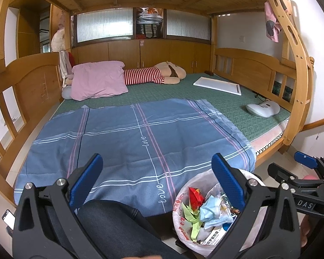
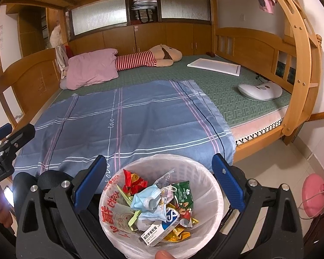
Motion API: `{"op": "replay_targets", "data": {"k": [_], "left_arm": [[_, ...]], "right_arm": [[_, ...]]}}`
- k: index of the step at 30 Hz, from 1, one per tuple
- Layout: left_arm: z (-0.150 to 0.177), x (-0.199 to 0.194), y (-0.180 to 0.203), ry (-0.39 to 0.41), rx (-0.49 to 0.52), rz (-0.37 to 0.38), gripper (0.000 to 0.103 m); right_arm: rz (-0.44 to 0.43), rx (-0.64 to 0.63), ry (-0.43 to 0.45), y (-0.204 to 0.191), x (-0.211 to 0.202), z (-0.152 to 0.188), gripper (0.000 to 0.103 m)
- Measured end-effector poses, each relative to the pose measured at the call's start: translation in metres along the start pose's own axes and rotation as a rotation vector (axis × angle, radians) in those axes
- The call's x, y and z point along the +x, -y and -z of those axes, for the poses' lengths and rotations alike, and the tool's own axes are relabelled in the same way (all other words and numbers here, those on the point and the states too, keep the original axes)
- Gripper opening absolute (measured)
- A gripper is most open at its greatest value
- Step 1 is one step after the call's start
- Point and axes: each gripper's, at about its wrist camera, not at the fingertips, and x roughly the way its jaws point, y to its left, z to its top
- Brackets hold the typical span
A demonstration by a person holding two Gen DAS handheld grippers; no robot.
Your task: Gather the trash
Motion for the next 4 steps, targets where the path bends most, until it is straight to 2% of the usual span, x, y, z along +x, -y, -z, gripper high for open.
{"op": "replay_targets", "data": {"k": [4], "left_arm": [[0.002, 0.012, -0.009, -0.011, -0.005, -0.025, 0.100]], "right_arm": [[-0.014, 0.021, 0.030, 0.001, -0.004, -0.004, 0.096]]}}
